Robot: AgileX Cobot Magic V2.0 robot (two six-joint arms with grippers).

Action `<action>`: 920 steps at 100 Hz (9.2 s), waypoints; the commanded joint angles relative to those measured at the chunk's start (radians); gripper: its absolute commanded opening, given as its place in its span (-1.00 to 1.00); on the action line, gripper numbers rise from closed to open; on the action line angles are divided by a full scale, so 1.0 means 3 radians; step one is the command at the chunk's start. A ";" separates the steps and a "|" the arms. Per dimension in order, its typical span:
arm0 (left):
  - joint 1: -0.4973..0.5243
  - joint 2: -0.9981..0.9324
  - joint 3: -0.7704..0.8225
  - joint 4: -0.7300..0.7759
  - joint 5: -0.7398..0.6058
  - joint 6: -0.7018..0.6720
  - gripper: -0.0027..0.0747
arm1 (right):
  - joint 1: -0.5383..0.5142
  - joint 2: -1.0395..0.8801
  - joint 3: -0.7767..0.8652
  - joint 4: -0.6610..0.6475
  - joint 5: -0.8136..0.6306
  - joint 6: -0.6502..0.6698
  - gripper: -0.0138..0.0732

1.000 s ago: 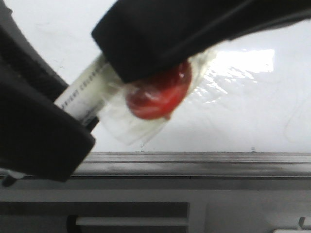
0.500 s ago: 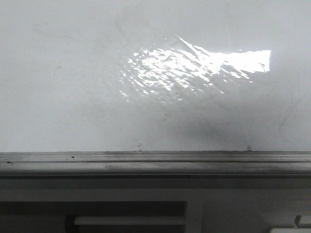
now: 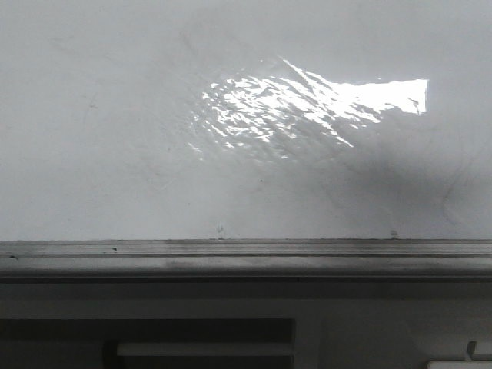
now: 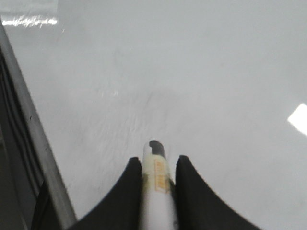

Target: Write number 9 on whiteboard

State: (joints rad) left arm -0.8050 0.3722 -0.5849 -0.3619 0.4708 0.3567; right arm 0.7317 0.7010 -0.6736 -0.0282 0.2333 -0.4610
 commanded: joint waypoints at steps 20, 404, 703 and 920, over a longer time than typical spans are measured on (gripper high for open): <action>0.0012 0.0019 -0.0053 -0.0056 -0.0397 -0.0043 -0.98 | -0.0398 0.0368 -0.0123 0.0094 -0.0616 0.0001 -0.76; -0.0848 0.2659 -0.0742 -0.1271 0.0033 0.2028 -0.98 | 0.0923 0.1097 -0.1083 0.0685 0.1778 -0.0257 -0.78; 0.0246 0.3162 -0.0721 -0.1737 -0.1721 0.0506 -0.97 | 0.0436 0.0187 -0.1348 -0.1092 0.1472 0.1603 -0.82; 0.0246 0.0597 0.0406 -0.1137 -0.1214 0.0676 -0.98 | 0.0436 -0.2064 0.0498 -0.1303 0.1122 0.1778 -0.82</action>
State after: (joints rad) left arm -0.7307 0.5530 -0.4507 -0.7577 0.2066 0.5153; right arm 0.8665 0.0680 -0.4989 -0.3917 0.6475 0.0724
